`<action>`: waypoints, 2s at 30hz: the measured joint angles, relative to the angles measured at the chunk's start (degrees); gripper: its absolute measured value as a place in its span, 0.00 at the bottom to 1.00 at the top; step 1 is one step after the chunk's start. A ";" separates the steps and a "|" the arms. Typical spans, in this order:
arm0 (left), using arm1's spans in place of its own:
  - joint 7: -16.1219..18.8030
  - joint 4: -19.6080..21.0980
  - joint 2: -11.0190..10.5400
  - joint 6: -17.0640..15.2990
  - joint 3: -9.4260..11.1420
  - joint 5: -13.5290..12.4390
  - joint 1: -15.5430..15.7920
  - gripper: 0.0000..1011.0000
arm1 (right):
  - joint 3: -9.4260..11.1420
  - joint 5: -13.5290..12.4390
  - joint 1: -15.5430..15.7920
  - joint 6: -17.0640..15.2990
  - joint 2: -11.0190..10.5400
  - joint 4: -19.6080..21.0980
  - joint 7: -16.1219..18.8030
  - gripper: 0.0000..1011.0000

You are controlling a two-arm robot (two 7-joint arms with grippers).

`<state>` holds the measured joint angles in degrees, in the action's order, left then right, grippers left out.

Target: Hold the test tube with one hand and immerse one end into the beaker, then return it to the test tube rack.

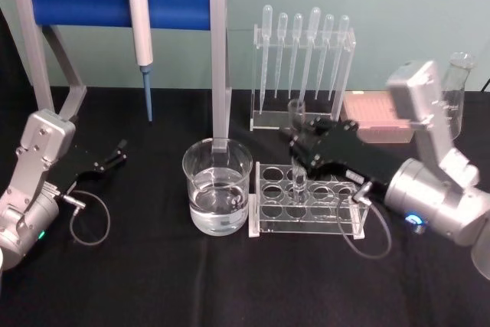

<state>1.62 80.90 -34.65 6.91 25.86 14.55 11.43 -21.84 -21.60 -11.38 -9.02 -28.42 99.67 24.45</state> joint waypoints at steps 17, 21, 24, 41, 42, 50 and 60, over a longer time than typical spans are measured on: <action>0.00 0.00 0.00 0.00 0.00 0.00 0.00 0.99 | 3.31 -3.13 3.19 3.30 0.40 4.82 -2.75 0.22; 0.00 0.00 0.00 0.00 0.00 0.00 0.00 0.99 | 3.25 -3.10 3.11 3.21 0.37 4.78 -2.71 0.22; 0.00 0.00 0.00 0.00 0.00 0.00 0.00 0.99 | 3.23 -3.09 3.07 3.15 0.35 4.73 -2.70 0.22; 0.00 0.00 0.00 0.00 0.00 0.00 0.00 0.99 | 3.14 -3.00 2.95 2.95 0.28 4.59 -2.52 0.22; 0.00 0.00 0.00 0.00 0.00 0.00 0.00 0.99 | 3.14 -2.99 2.94 2.94 0.28 4.59 -2.52 0.22; 0.00 0.00 0.00 0.00 0.00 0.00 0.00 0.99 | 3.13 -2.99 2.91 2.90 0.28 4.54 -2.47 0.22; 0.00 0.00 0.00 0.00 0.00 0.00 0.00 0.99 | 3.13 -3.00 2.90 2.87 0.28 4.54 -2.46 0.22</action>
<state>1.62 80.90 -34.65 6.91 25.86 14.55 11.43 -18.71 -24.60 -8.48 -6.16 -28.14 104.22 21.98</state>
